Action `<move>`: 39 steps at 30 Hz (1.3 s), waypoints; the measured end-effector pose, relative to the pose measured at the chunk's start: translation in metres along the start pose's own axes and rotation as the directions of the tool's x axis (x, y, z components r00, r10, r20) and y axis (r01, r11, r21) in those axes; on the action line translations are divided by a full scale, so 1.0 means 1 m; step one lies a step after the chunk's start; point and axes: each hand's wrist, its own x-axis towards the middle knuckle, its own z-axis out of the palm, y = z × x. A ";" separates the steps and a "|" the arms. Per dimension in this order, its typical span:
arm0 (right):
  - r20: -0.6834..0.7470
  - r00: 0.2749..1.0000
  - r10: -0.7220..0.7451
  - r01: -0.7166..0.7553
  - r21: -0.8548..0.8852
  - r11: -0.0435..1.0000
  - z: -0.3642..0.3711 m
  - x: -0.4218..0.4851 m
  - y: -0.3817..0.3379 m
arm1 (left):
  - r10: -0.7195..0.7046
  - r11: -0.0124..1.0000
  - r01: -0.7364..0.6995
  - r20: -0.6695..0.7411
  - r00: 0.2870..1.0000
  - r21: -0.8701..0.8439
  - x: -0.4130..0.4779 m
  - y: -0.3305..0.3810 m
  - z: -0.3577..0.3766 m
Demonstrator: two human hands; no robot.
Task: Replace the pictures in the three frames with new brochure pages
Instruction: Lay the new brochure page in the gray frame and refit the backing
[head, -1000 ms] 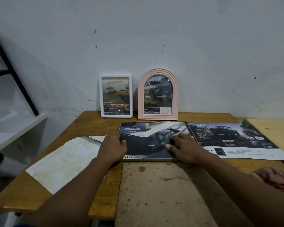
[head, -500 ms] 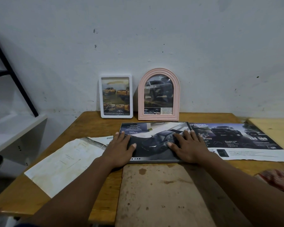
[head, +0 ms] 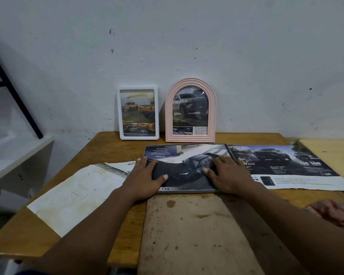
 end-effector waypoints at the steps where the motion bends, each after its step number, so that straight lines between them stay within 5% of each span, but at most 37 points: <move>1: 0.003 1.000 0.002 -0.002 -0.001 1.000 0.000 0.000 0.000 | -0.005 1.000 0.005 0.005 1.000 -0.003 0.000 0.000 0.000; 14: -0.148 0.975 0.166 -0.155 0.084 0.984 -0.032 -0.056 0.014 | 0.050 0.995 -0.040 -0.107 0.993 0.090 -0.043 0.019 -0.011; 23: -0.063 0.937 0.343 -0.337 0.093 0.937 -0.033 -0.134 0.027 | -0.117 0.988 0.145 -0.338 0.934 0.057 -0.114 0.038 0.002; 30: -0.002 0.899 0.438 -0.437 0.049 0.898 -0.039 -0.161 0.015 | -0.199 0.972 0.224 -0.254 0.947 0.074 -0.148 0.057 -0.004; 39: 0.067 0.859 0.508 -0.501 0.319 0.805 -0.032 -0.164 0.012 | -0.273 0.957 0.239 -0.231 0.934 -0.165 -0.159 0.061 -0.011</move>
